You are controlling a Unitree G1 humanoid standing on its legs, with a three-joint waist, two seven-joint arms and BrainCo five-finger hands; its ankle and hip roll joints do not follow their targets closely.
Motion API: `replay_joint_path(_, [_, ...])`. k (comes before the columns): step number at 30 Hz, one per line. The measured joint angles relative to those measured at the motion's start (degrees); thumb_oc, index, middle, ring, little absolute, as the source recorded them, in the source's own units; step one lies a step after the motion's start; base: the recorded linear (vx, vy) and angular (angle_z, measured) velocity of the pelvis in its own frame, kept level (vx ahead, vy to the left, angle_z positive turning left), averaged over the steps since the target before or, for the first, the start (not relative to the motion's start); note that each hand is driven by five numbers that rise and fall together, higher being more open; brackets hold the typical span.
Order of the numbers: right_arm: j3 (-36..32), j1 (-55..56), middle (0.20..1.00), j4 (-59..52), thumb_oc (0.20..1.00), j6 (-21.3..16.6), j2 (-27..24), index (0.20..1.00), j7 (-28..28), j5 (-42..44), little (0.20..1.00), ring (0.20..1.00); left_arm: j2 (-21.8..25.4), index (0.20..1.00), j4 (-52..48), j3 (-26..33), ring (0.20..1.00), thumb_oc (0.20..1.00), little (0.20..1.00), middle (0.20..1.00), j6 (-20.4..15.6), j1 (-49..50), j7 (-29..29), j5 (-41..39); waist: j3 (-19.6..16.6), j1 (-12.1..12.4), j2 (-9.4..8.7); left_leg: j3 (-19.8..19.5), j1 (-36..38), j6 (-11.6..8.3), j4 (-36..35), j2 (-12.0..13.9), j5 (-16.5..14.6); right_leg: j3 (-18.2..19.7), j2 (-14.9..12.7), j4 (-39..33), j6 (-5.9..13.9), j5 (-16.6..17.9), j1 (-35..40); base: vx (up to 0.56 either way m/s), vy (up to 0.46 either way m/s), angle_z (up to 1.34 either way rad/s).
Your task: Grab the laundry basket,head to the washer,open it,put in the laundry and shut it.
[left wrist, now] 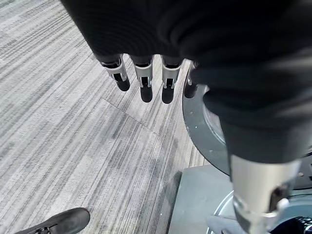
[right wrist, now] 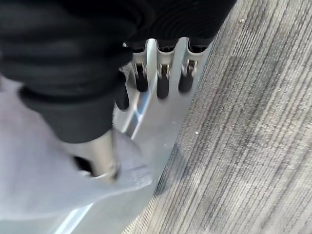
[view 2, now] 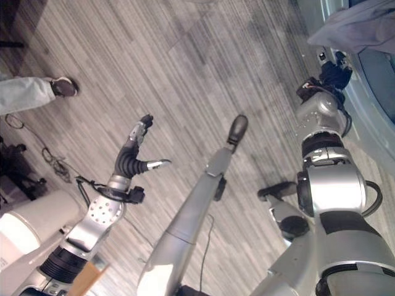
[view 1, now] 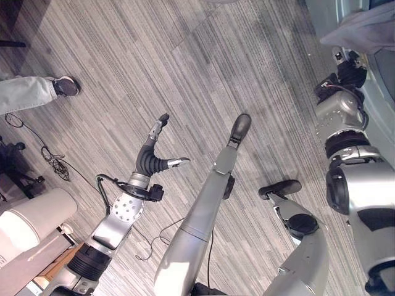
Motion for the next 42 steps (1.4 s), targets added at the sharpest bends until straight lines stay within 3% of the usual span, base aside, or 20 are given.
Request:
replay_joint_path(3, [-0.05,-1.49,0.2,-0.37,0.2,-0.2,-0.69,0.2,0.67,4.26,0.2,0.2,0.63,1.0,-0.87,0.01,1.0,1.0,1.0,1.0,-0.26,-0.03,-0.78,-0.09,0.0,1.11,0.0,-0.33,-0.15,-0.09,0.09,0.02,0.13,-0.21,0.17,-0.14,-0.13,-0.13,0.14,-0.01,-0.004,0.03])
replay_joint_path(13, [2.01,-1.76,0.2,-0.87,0.2,0.28,-0.02,0.2,0.66,7.03,0.2,0.2,2.49,1.0,-0.95,0.24,1.0,1.0,1.0,1.0,-0.35,-0.08,-1.13,-1.82,0.23,0.56,-0.39,-1.11,0.65,-0.12,0.89,0.79,0.36,-0.96,1.54,-1.3,1.07,0.75,2.14,-0.02,-0.013,-0.03])
replay_joint_path(16, [2.31,-0.7,0.2,-5.27,0.2,0.35,1.01,0.2,0.28,8.31,0.2,0.2,2.5,1.0,-0.94,0.36,1.0,1.0,1.0,1.0,-0.31,-0.08,-1.14,-1.81,0.46,-0.5,-0.76,-1.58,2.01,-0.26,0.3,1.16,0.57,-1.33,2.37,-2.54,1.51,1.36,3.83,-0.02,-0.019,-0.05])
replay_joint_path(18, [2.32,2.57,0.2,-16.61,0.2,-0.21,1.99,0.2,0.3,8.39,0.2,0.2,2.68,1.0,-0.93,0.66,1.0,1.0,1.0,1.0,-0.26,-0.05,-1.11,-1.79,1.13,-1.66,-1.9,-1.45,3.64,-0.28,-0.91,1.82,1.03,-1.31,3.51,-4.36,1.5,2.45,5.12,-0.02,-0.042,-0.14])
replay_joint_path(23, [-2.47,1.33,0.2,-33.61,0.2,-12.55,-1.7,0.2,-0.07,9.14,0.2,0.2,4.46,1.0,-1.16,1.82,1.0,1.0,1.0,1.0,-0.27,0.08,-1.4,-1.75,2.09,-5.34,-4.88,-1.08,8.95,-0.34,-5.2,2.75,2.45,-1.53,5.55,-8.6,1.45,4.35,9.43,-0.02,-0.057,-0.11])
replay_joint_path(26, [-3.41,1.37,0.2,-30.05,0.2,-14.58,-6.41,0.2,-1.01,7.26,0.2,0.2,5.39,1.0,-1.46,2.7,1.0,1.0,1.0,1.0,-0.6,0.31,-1.49,-1.81,1.76,-5.09,-5.97,-0.89,12.35,-0.5,-7.91,3.33,3.18,-1.41,6.99,-11.63,2.06,5.7,12.21,0.0,-0.013,-0.1])
replay_joint_path(29, [-3.45,1.24,0.2,-28.03,0.2,-16.35,-6.31,0.2,-2.63,8.38,0.2,0.2,8.88,1.0,-1.77,2.65,1.0,1.0,1.0,1.0,-0.72,0.74,-1.55,-1.89,1.76,-4.09,-5.97,-0.09,13.21,-0.23,-8.41,3.59,3.4,-1.05,7.34,-12.98,2.37,6.52,12.81,0.02,-0.006,-0.09])
replay_joint_path(30, [-3.63,0.43,0.294,-26.33,0.294,-16.5,-6.42,0.294,-3.32,8.36,0.294,0.294,9.58,1.0,-1.87,2.65,1.0,1.0,1.0,1.0,-0.72,0.76,-1.57,-2.15,1.76,-4.12,-5.97,-0.09,13.2,-0.23,-8.4,3.56,3.4,-1.04,7.32,-13.04,2.41,6.58,12.85,0.0,0.0,0.0])
replay_joint_path(31, [-4.15,-0.58,0.598,-24.03,0.598,-16.49,-6.79,0.598,-3.94,8.23,0.598,0.598,10.02,1.0,-1.9,2.64,1.0,1.0,1.0,1.0,-0.72,0.77,-1.72,-2.28,1.76,-4.04,-5.97,-0.1,13.19,-0.21,-8.4,3.49,3.4,-1.04,7.27,-13.08,2.41,6.64,12.85,0.0,0.0,0.0])
replay_joint_path(32, [-3.75,-2.63,1.0,-18.41,1.0,-16.1,-8.04,1.0,-5.53,7.63,1.0,1.0,10.68,1.0,-1.9,2.45,1.0,1.0,1.0,1.0,-0.72,0.78,-2.15,-2.38,1.76,-3.85,-5.96,-0.07,13.18,-0.2,-8.4,3.4,3.41,-1.01,7.09,-12.91,2.41,6.64,12.8,0.0,0.0,0.0])
replay_joint_path(35, [0.26,-8.96,1.0,0.71,1.0,-11.68,-11.6,1.0,-9.66,5.29,1.0,1.0,11.25,1.0,-1.9,1.83,1.0,1.0,1.0,1.0,-0.7,1.03,-3.07,-4.04,1.76,-2.52,-5.96,0.37,13.15,-0.14,-8.39,3.04,3.4,-0.48,6.47,-12.22,2.17,6.5,12.21,-0.01,0.015,-0.01])
replay_joint_path(36, [12.29,-13.18,1.0,13.51,1.0,-3.24,-12.09,1.0,-6.33,-0.27,1.0,1.0,11.24,1.0,-1.88,0.87,1.0,1.0,1.0,1.0,-0.69,1.02,-3.42,-4.46,1.76,-1.53,-5.96,1.46,13.09,-0.13,-8.39,3.0,3.38,0.67,5.94,-11.53,2.11,6.44,11.17,-0.02,0.032,-0.12])
replay_joint_path(37, [15.73,-14.83,1.0,17.29,1.0,0.98,-11.85,1.0,-4.38,-3.02,1.0,1.0,11.13,1.0,-2.02,0.72,1.0,1.0,1.0,1.0,-0.69,1.27,-3.69,-4.43,1.77,-1.27,-5.88,1.91,12.83,-0.11,-8.36,3.04,3.37,1.22,5.79,-11.28,2.09,6.45,10.45,-0.02,0.058,-0.14])
replay_joint_path(38, [16.8,-15.28,1.0,17.0,1.0,3.4,-11.26,1.0,-3.11,-3.57,1.0,1.0,10.96,1.0,-2.33,1.13,1.0,1.0,1.0,1.0,-0.68,1.99,-3.69,-4.39,1.74,-1.78,-5.83,2.13,12.36,-0.06,-8.28,3.09,3.29,1.6,5.79,-11.15,2.07,6.48,9.74,-0.01,0.07,-0.12])
replay_joint_path(39, [13.3,-13.42,1.0,10.05,1.0,4.03,-10.44,1.0,-2.5,-2.98,1.0,1.0,10.46,1.0,-2.6,2.26,1.0,1.0,1.0,1.0,-0.63,3.02,-3.7,-4.39,1.75,-2.74,-5.83,2.31,11.87,-0.11,-8.3,3.21,3.26,1.93,5.92,-11.21,1.9,6.67,8.94,-0.01,0.056,-0.15])
replay_joint_path(42, [7.18,-5.57,1.0,-8.36,1.0,1.79,-5.26,1.0,-1.5,-2.18,1.0,1.0,10.01,1.0,-2.51,3.7,1.0,1.0,1.0,1.0,0.01,2.41,-3.68,-4.31,1.78,-4.71,-5.77,3.27,11.33,0.22,-8.3,3.89,3.52,2.66,6.59,-12.13,1.78,7.76,7.99,0.0,0.03,-0.18])
